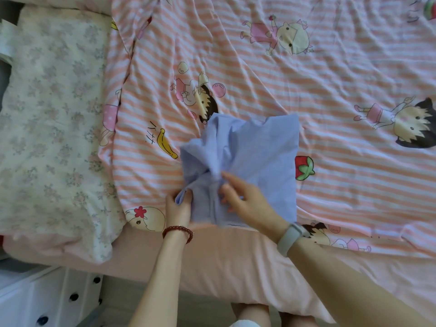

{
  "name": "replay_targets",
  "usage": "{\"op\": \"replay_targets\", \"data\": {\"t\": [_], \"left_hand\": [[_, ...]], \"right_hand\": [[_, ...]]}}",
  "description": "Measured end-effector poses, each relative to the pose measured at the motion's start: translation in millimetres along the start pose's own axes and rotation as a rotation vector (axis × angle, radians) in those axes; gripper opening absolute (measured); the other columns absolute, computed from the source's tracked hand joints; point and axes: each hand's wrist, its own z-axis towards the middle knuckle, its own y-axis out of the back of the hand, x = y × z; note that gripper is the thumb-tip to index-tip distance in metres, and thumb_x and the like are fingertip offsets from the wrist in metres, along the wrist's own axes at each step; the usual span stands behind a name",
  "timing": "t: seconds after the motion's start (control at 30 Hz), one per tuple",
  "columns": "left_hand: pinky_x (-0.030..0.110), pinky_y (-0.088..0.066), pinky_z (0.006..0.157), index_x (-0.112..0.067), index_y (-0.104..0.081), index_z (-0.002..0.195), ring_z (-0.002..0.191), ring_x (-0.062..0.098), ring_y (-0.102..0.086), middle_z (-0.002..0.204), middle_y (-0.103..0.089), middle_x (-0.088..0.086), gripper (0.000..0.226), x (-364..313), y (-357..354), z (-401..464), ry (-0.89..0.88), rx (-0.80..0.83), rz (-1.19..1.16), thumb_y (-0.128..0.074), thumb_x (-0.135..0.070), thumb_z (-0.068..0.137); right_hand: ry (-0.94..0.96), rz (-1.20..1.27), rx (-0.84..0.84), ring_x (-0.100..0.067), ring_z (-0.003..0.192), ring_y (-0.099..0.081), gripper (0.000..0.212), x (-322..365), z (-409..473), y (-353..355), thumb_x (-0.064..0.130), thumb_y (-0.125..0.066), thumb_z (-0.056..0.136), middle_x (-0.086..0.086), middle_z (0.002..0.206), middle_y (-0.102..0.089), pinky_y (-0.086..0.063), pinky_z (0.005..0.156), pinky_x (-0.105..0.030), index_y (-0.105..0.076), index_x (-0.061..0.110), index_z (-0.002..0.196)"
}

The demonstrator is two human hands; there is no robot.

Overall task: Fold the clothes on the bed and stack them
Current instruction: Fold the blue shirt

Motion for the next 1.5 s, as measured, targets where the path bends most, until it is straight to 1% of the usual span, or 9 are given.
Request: {"op": "replay_targets", "data": {"t": [0.13,0.43,0.8,0.93,1.03,1.1,1.27,1.37,1.5], "left_hand": [[0.041,-0.038,0.106,-0.019,-0.056,0.109,0.119,0.019,-0.052,0.126,-0.058,0.005,0.031,-0.4,-0.6,-3.6,-0.029,0.079,-0.129,-0.059,-0.04,0.086],[0.021,-0.033,0.075,-0.006,-0.042,0.117,0.094,0.018,-0.048,0.107,-0.05,0.0,0.059,-8.3,-9.5,-19.7,-0.139,-0.167,0.276,-0.078,-0.022,0.073],[0.019,-0.043,0.069,-0.023,-0.046,0.08,0.078,0.016,-0.05,0.08,-0.051,-0.007,0.036,-10.2,-6.7,-28.8,-0.277,-0.248,-0.023,-0.07,0.003,0.075],[0.02,-0.041,0.068,-0.006,-0.054,0.081,0.07,0.01,-0.044,0.074,-0.052,-0.003,0.018,-10.1,-25.6,-42.6,-0.69,-0.37,0.156,-0.068,0.003,0.074],[0.022,-0.044,0.082,-0.007,-0.059,0.093,0.086,0.017,-0.053,0.089,-0.059,0.007,0.018,4.0,-52.6,-39.3,-0.961,0.036,0.457,-0.059,-0.015,0.077],[0.032,-0.048,0.09,-0.015,-0.063,0.096,0.1,0.023,-0.059,0.102,-0.064,0.012,0.026,2.8,-63.9,-36.0,-0.801,0.401,0.671,-0.066,-0.024,0.071],[0.017,-0.05,0.059,-0.012,-0.06,0.088,0.067,0.007,-0.065,0.071,-0.07,-0.001,0.021,-26.4,-26.8,-30.6,-0.204,0.14,-0.3,-0.041,-0.01,0.095],[0.029,-0.048,0.076,-0.023,-0.052,0.102,0.083,0.012,-0.061,0.097,-0.066,0.002,0.014,-25.3,-12.2,-16.1,-0.17,0.046,-0.336,-0.045,-0.032,0.095],[0.031,-0.014,0.112,-0.023,-0.013,0.148,0.14,0.021,-0.018,0.153,-0.018,0.01,0.09,-18.2,-42.6,-14.8,-0.627,0.075,0.433,-0.04,-0.063,0.072]], "right_hand": [[-0.099,-0.188,0.293,-0.012,0.125,-0.046,0.046,-16.3,0.4,-6.6,0.007,-0.037,0.095,0.0,0.136,-0.052,-0.031,0.102,-0.015,-0.042,0.019,0.139],[0.011,-0.165,0.104,-0.017,0.118,-0.05,0.043,-15.4,-4.8,-0.7,0.008,-0.032,0.094,-0.007,0.128,-0.056,-0.027,0.085,0.0,-0.046,0.009,0.134],[-0.06,-0.636,-0.002,-0.029,0.106,-0.048,0.023,-23.1,19.3,-21.9,0.018,-0.047,0.091,-0.01,0.115,-0.05,-0.038,0.07,-0.033,-0.053,0.006,0.111],[-0.079,-0.267,-0.249,-0.021,0.071,-0.048,0.006,-15.5,16.6,-8.0,0.007,-0.052,0.084,-0.006,0.075,-0.054,-0.035,0.062,-0.029,-0.057,0.005,0.08],[-0.03,0.099,-0.43,-0.004,0.057,-0.041,0.02,1.1,1.2,21.0,0.013,-0.054,0.084,0.009,0.056,-0.048,-0.033,0.053,-0.015,-0.05,0.018,0.065],[-0.003,0.184,-0.437,0.0,0.057,-0.044,0.017,10.1,-8.7,30.8,0.017,-0.052,0.081,0.012,0.058,-0.054,-0.036,0.054,-0.013,-0.051,0.022,0.065],[-0.084,0.084,0.038,-0.008,0.086,-0.056,0.036,-3.5,-7.6,9.7,0.026,-0.042,0.078,0.003,0.099,-0.062,-0.042,0.08,-0.013,-0.061,0.019,0.107],[-0.031,-0.257,0.347,-0.014,0.134,-0.034,0.053,-25.7,3.2,-7.6,0.008,-0.038,0.084,-0.005,0.147,-0.036,-0.016,0.102,-0.006,-0.041,0.005,0.137],[0.03,-0.155,0.154,-0.008,0.112,-0.053,0.054,-22.8,-4.5,-4.3,0.01,-0.031,0.073,-0.006,0.122,-0.062,-0.038,0.097,-0.018,-0.063,0.004,0.115]]}}
